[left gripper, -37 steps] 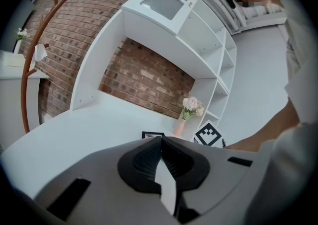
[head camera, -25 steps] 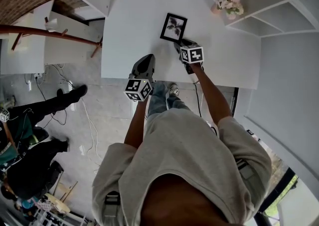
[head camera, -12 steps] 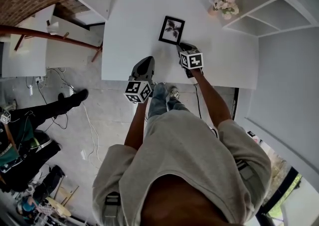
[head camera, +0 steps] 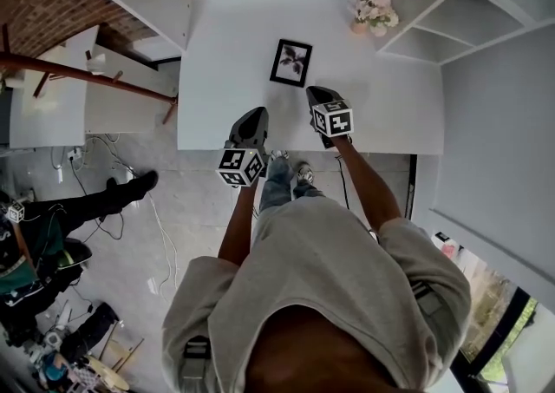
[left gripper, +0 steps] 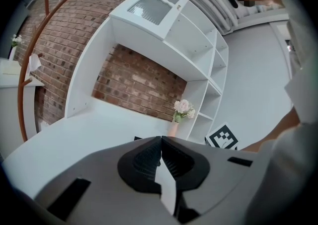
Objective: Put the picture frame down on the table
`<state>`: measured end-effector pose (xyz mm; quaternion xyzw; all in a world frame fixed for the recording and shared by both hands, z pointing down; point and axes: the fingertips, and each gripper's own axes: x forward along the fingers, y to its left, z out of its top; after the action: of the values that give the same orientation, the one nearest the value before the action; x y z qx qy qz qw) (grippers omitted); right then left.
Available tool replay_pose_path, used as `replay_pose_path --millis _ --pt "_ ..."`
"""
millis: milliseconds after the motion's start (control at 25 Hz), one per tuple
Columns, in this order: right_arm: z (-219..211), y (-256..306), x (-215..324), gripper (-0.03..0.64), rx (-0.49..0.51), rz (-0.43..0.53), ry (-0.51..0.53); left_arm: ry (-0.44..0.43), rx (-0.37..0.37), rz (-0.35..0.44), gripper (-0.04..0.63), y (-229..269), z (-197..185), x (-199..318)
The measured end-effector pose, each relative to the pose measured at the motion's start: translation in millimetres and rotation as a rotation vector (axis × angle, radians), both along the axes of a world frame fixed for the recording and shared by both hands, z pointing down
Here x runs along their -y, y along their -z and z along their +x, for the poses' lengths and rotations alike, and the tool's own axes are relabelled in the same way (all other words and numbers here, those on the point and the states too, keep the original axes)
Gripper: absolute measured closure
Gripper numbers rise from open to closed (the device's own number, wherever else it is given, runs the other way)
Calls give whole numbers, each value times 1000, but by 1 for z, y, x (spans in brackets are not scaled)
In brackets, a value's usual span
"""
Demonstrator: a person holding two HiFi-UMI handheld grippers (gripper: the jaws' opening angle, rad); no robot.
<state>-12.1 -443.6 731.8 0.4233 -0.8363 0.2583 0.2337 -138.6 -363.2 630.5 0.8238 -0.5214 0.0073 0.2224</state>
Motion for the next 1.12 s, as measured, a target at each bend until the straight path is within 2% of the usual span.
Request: replay_pose_path --millis 440,800,1120 --pt "14 90 -8 592 61 210 17 -5 36 65 578 31 6 3" --pt "34 124 -20 592 92 282 -16 -18 75 118 578 52 6 14" --pt "49 143 -26 592 107 325 -53 -30 74 152 578 65 12 30"
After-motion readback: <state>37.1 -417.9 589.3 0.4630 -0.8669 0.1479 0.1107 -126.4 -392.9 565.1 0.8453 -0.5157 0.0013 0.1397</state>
